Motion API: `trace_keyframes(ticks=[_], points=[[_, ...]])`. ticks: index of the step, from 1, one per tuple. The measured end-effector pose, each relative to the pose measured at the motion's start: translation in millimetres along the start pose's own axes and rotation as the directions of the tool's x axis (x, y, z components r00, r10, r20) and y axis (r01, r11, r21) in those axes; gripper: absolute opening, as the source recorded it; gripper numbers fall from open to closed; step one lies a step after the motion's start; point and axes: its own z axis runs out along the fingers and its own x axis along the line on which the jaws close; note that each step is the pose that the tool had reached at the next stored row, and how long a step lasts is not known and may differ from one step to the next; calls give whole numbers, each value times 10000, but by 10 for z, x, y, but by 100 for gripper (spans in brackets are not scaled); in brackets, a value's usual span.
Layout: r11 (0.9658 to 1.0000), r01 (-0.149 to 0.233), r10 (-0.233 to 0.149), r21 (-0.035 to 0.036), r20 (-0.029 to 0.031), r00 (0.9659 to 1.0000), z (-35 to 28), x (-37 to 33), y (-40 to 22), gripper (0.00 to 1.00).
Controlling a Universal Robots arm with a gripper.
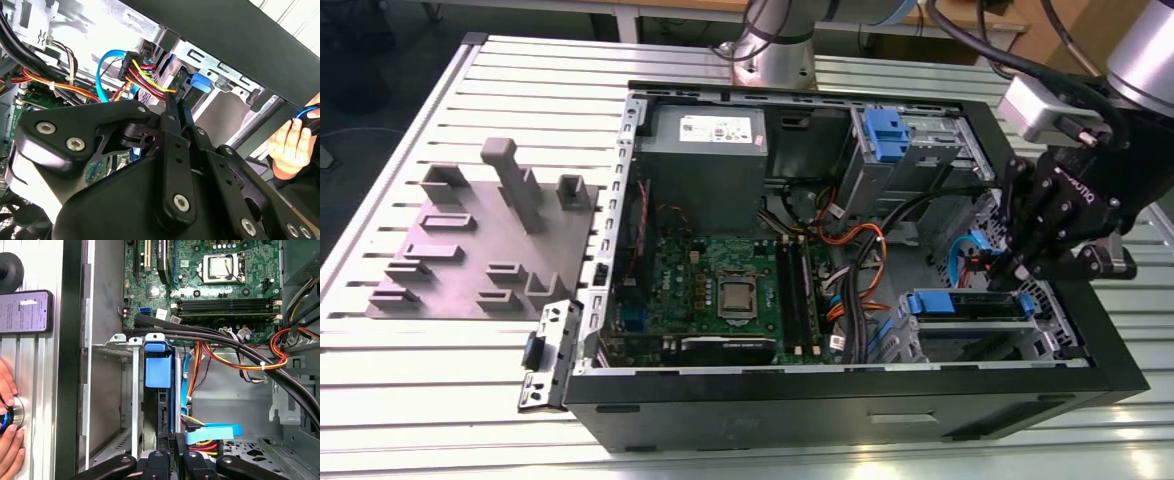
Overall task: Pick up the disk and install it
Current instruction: 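Insert the first disk wire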
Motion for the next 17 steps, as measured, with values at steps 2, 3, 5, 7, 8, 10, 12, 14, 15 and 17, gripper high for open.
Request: trace_keyframes(ticks=[2,3,5,7,8,10,12,14,15,17], points=[[10000,10,-10,56,27,10000,5,15,14,17],[10000,19,-19,76,39,10000,8,21,22,17],[9999,47,-47,101,57,10000,13,32,40,17],[9999,81,-82,135,67,9999,18,39,54,17],[9998,94,-96,162,70,9999,21,42,63,17],[9997,112,-113,236,73,9999,25,44,77,17],[9994,143,-146,306,71,9999,27,44,87,17],[9992,171,-173,365,67,9998,28,44,101,17],[9991,176,-179,380,69,9998,29,44,113,17],[9991,176,-179,390,74,9998,32,44,119,17]])
